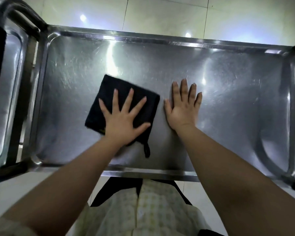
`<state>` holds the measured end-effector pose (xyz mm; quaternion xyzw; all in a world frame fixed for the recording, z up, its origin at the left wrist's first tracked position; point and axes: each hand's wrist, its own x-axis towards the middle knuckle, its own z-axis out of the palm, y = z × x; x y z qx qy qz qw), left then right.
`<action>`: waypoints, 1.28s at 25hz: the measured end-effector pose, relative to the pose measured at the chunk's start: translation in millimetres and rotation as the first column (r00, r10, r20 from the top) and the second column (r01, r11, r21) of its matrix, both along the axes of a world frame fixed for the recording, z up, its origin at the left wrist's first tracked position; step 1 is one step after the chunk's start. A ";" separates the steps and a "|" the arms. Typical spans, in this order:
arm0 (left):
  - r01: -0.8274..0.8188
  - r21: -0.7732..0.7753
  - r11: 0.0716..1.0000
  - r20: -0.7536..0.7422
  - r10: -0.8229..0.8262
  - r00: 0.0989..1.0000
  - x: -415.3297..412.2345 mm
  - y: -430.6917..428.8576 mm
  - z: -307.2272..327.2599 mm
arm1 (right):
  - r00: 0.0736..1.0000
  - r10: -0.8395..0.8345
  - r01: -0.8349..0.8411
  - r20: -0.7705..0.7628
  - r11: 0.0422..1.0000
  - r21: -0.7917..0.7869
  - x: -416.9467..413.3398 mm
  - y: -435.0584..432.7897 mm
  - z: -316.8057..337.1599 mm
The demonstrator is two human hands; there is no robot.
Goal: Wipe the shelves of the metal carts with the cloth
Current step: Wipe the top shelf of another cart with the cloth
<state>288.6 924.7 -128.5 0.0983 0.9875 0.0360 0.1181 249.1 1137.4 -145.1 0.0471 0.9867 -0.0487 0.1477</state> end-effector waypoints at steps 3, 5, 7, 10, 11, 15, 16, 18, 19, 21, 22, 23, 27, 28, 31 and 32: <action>0.084 -0.056 0.995 0.016 -0.083 0.996 78.1 -3.9 -1.2 | 1.000 0.011 -0.011 -0.018 1.000 -0.029 1.7 0.7 0.2; 0.080 -0.070 0.994 0.018 -0.079 0.997 93.0 -4.7 -0.7 | 0.999 0.022 -0.024 -0.032 0.999 -0.040 3.1 0.9 2.5; 0.052 -0.072 0.996 0.014 -0.051 0.999 91.4 -4.0 2.7 | 1.000 0.009 -0.009 -0.005 0.999 -0.041 3.6 1.0 7.6; 0.035 -0.071 0.997 0.008 -0.034 0.999 94.2 -6.4 4.0 | 1.000 0.017 -0.018 -0.024 0.998 -0.058 8.4 -16.4 20.4; 0.038 -0.061 0.997 0.011 -0.038 0.999 95.3 -8.5 4.4 | 0.996 0.061 -0.066 -0.059 0.994 -0.088 11.8 -28.6 24.9; -0.055 -0.095 0.994 0.023 0.057 0.998 97.9 -53.4 6.4 | 0.958 0.280 -0.286 -0.066 0.950 -0.126 26.8 -83.7 27.6; -0.126 -0.103 0.987 0.035 0.130 0.991 99.4 -75.3 7.1 | 0.953 0.304 -0.303 -0.017 0.946 -0.114 29.1 -90.1 22.8; -0.261 -0.118 0.958 0.080 0.271 0.959 107.9 -122.0 9.2 | 0.945 0.326 -0.321 0.037 0.942 -0.101 33.9 -93.1 12.6; -0.309 -0.123 0.943 0.108 0.322 0.941 114.5 -140.0 10.8 | 0.943 0.330 -0.326 0.032 0.940 -0.099 36.1 -92.0 9.3; -0.349 -0.139 0.927 0.155 0.369 0.916 128.9 -157.4 15.1 | 0.939 0.344 -0.342 0.010 0.936 -0.082 38.5 -92.8 5.8; -0.340 -0.151 0.928 0.178 0.364 0.914 133.7 -157.9 16.2 | 0.937 0.349 -0.347 0.012 0.935 -0.070 38.5 -93.7 5.2; -0.322 -0.161 0.933 0.200 0.350 0.915 136.0 -156.2 17.1 | 0.937 0.349 -0.347 0.020 0.936 -0.056 38.3 -94.7 5.3; -0.266 -0.149 0.952 0.233 0.296 0.927 119.4 -160.8 17.0 | 0.936 0.352 -0.351 0.022 0.936 -0.015 38.8 -95.4 6.9; -0.256 -0.143 0.956 0.226 0.284 0.932 107.9 -164.3 17.4 | 0.936 0.352 -0.352 0.024 0.936 -0.012 39.2 -95.0 7.0; -0.227 -0.122 0.966 0.200 0.248 0.948 49.1 -168.4 14.5 | 0.938 0.348 -0.347 0.017 0.938 -0.009 39.3 -94.1 3.0; -0.216 -0.119 0.969 0.184 0.235 0.954 23.5 -167.4 12.1 | 0.937 0.350 -0.349 0.005 0.937 -0.008 39.5 -93.3 0.3</action>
